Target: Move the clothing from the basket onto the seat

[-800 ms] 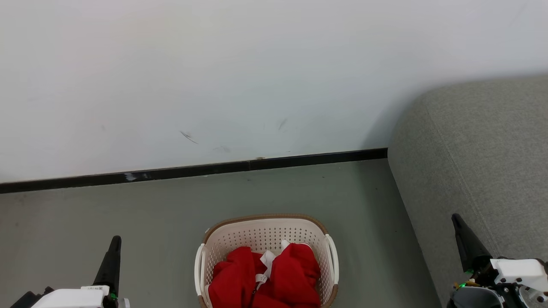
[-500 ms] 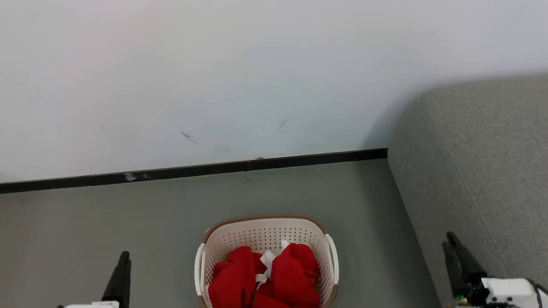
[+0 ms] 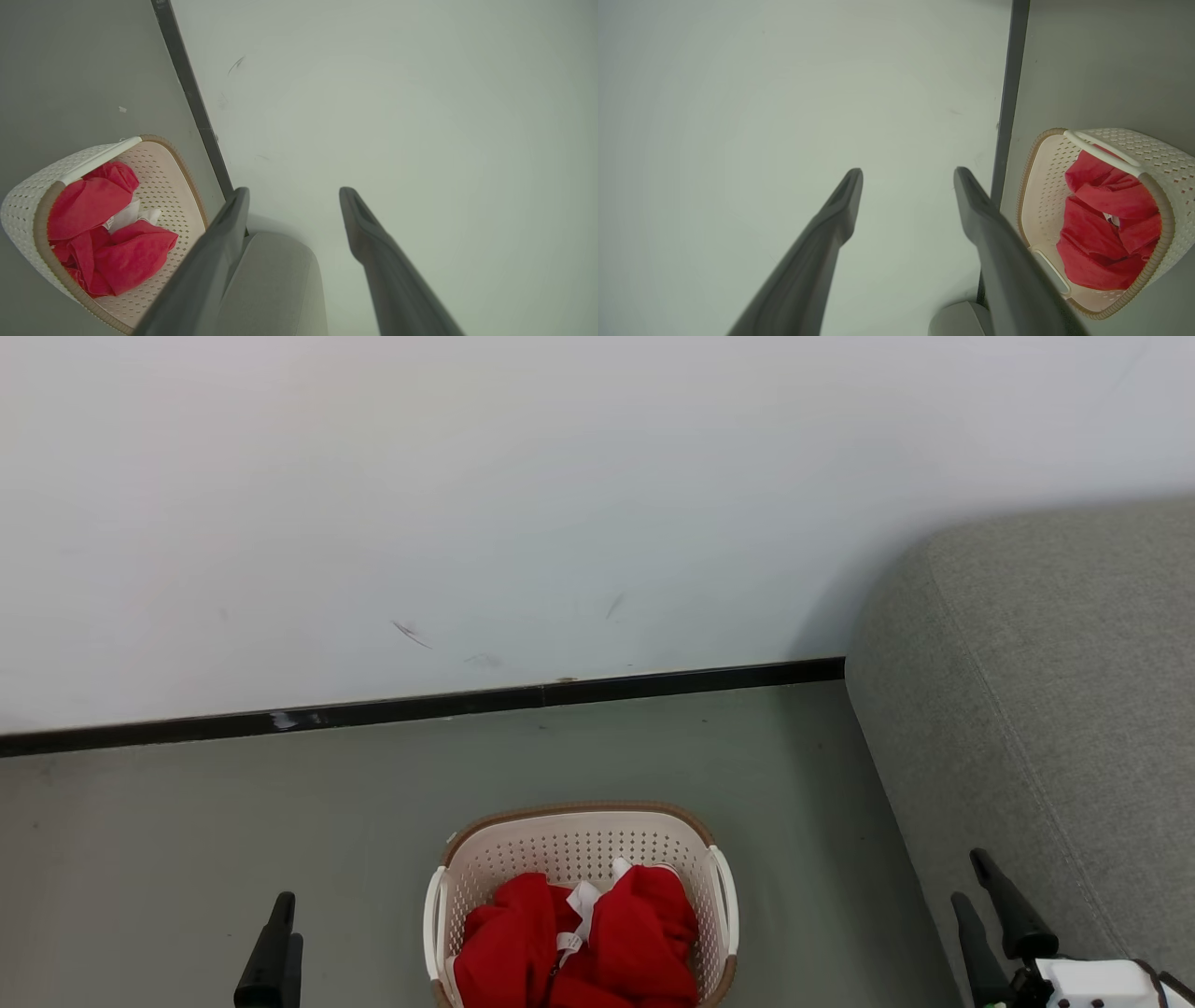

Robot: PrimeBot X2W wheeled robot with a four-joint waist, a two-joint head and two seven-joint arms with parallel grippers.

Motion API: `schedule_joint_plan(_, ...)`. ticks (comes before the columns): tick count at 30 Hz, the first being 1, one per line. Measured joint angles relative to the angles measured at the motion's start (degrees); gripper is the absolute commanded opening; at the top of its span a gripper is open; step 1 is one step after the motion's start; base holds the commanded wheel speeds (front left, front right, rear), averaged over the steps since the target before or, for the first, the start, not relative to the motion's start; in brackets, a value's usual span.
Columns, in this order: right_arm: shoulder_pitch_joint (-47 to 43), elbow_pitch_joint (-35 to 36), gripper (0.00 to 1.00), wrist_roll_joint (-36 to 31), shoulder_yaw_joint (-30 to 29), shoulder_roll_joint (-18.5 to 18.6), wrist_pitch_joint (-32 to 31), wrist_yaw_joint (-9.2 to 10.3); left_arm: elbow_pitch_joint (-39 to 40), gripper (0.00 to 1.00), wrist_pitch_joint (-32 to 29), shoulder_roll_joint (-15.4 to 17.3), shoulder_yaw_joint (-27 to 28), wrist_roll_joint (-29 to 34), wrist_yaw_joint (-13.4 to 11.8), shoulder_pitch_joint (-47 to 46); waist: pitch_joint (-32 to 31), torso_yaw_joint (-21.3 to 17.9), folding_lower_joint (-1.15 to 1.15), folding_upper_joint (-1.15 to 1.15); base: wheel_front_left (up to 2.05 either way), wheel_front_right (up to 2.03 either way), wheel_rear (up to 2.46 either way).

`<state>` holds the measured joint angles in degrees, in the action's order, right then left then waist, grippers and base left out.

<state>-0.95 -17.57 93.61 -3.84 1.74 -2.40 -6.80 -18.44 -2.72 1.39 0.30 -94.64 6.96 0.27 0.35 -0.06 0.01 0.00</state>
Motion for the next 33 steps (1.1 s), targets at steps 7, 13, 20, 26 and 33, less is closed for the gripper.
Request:
schedule_joint_plan(7, 0.00, 0.74, 1.00, -2.98, 0.96, 0.07, 1.52, 0.00, 0.56, 1.00, 1.44, 0.05, -0.92, 1.02, 0.00, -0.19, -0.09, 0.02, 0.05, 0.00, 0.00, 0.00, 0.00)
schedule_joint_plan(13, 0.01, 1.13, 1.00, -6.48, 1.53, 0.68, 2.47, 0.00, 0.71, 1.00, 2.58, 0.12, -1.71, 2.21, 0.00, -0.54, -0.32, 0.15, 0.25, 0.00, 0.00, 0.00, 0.00)
schedule_joint_plan(20, 0.15, 2.40, 1.00, -12.27, 1.36, 0.75, 4.01, -0.01, 0.77, 1.00, 4.33, 0.89, -3.09, 5.88, 0.01, -1.16, -0.90, 0.40, 0.66, 0.00, 0.00, 0.00, 0.00)
schedule_joint_plan(26, 0.31, 3.47, 1.00, -17.62, 1.53, 0.90, 5.00, -0.01, 0.49, 1.00, 5.43, 1.64, -3.97, 9.25, 0.01, -1.88, -1.46, 0.61, 0.91, 0.00, 0.00, 0.00, 0.00)
schedule_joint_plan(33, 0.37, 4.47, 1.00, -23.84, 2.55, 1.56, 6.21, -0.02, -0.04, 1.00, 6.75, 2.42, -4.83, 13.21, 0.01, -2.26, -1.91, 0.83, 0.99, 0.00, 0.00, 0.00, 0.00)
